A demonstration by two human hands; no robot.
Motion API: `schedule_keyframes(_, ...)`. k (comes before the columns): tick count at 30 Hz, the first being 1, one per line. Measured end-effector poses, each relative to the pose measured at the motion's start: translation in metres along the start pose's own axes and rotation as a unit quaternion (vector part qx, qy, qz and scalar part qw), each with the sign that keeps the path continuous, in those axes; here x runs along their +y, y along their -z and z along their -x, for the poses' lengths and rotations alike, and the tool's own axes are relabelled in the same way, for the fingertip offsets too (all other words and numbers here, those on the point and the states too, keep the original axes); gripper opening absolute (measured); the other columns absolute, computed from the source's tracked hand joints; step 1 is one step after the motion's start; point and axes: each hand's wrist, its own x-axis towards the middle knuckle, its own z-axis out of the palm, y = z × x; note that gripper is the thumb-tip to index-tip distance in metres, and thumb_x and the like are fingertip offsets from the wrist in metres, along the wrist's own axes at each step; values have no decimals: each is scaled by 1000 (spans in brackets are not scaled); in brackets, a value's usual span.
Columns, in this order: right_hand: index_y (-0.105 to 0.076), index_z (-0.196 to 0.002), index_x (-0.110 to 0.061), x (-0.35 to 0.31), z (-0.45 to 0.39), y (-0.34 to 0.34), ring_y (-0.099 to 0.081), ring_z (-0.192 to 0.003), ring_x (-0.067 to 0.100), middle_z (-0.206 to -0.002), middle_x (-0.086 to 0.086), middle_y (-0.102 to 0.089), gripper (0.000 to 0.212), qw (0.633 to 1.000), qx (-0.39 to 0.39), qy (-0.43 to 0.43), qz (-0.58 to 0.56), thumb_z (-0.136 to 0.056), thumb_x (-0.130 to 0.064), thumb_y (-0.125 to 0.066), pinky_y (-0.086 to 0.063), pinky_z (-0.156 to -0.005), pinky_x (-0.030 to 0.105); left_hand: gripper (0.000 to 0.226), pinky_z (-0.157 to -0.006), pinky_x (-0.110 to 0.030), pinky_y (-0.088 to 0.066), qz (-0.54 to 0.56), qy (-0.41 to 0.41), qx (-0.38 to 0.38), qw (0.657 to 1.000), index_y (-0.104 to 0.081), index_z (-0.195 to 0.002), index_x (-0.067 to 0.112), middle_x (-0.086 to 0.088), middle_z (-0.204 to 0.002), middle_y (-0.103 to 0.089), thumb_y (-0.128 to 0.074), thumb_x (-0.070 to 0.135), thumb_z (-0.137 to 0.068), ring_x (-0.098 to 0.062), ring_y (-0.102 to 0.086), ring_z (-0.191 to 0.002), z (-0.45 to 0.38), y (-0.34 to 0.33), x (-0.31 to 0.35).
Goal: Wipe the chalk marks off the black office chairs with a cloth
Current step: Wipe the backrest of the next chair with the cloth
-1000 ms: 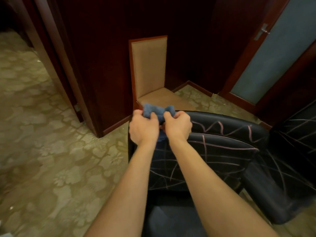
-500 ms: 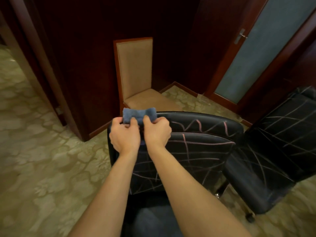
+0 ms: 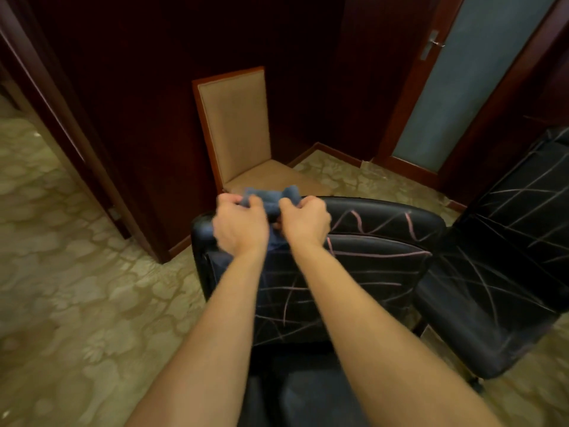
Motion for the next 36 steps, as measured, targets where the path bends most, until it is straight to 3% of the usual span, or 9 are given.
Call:
schedule_keyframes(2,-64,-92,-17,12,-11,21,-67,-86,21,-90,4,-68,16,999,44,2,20,-88,-32,-66,-56,-80,39,29,-82,-37,-45,-31,-17,-56,998,-59,-107,24,-5,-108,-70,-65,46,-89,-29,-62,-107,30,-15,17)
schedule_keyframes(7,-63,-90,-16,11,-4,16,-67,-81,18,-84,1,-67,14,996,78,22,40,-90,-30,-65,-56,-74,36,20,-69,-29,-42,12,-9,-78,997,-54,-102,29,14,-78,-54,-67,38,-90,-15,-62,-87,33,-19,11)
schedule_keyframes(14,-61,-99,-17,-33,54,-65,-67,-85,15,-93,0,-67,18,990,-63,105,70,-91,-33,-65,-53,-66,27,26,-84,-35,-54,93,60,73,991,-57,-92,27,-9,-98,-73,-71,40,-75,-27,-68,-95,-56,45,-51)
schedule_keyframes(16,-61,-102,-15,-42,72,-90,-68,-93,24,-99,5,-69,24,981,-94,137,104,-91,-37,-65,-57,-77,39,31,-81,-48,-59,108,104,66,986,-52,-84,25,-11,-94,-72,-65,47,-66,-30,-70,-88,-80,62,-75)
schedule_keyframes(20,-60,-103,-14,-45,80,-102,-67,-97,27,-102,7,-68,26,969,-117,172,136,-92,-38,-63,-56,-81,40,34,-74,-54,-60,101,132,42,985,-53,-85,30,-8,-87,-72,-60,52,-62,-31,-71,-80,-93,64,-102)
schedule_keyframes(23,-58,-100,-16,-39,67,-88,-67,-92,24,-97,5,-67,22,977,-113,154,99,-91,-35,-64,-58,-80,43,32,-78,-48,-60,107,116,62,986,-53,-88,31,-1,-85,-71,-62,52,-66,-25,-70,-82,-73,60,-75)
schedule_keyframes(27,-57,-95,-17,-20,35,-42,-63,-84,17,-88,0,-63,16,988,-71,120,64,-90,-30,-64,-51,-70,30,31,-81,-28,-44,80,44,67,994,-57,-106,20,0,-94,-66,-72,31,-81,-24,-63,-98,-26,30,-27)
schedule_keyframes(32,-62,-93,-15,18,-20,33,-65,-87,21,-91,3,-67,16,998,12,52,40,-86,-30,-66,-55,-79,38,39,-85,-33,-40,54,6,-4,999,-54,-119,22,-5,-107,-70,-70,30,-85,-26,-60,-108,46,-40,12)
schedule_keyframes(36,-61,-85,-15,47,-50,93,-62,-78,17,-79,-2,-62,13,998,63,14,17,-87,-27,-66,-51,-69,32,35,-78,-28,-38,78,-6,-74,994,-47,-115,26,1,-98,-71,-68,31,-88,-20,-63,-98,99,-90,31)
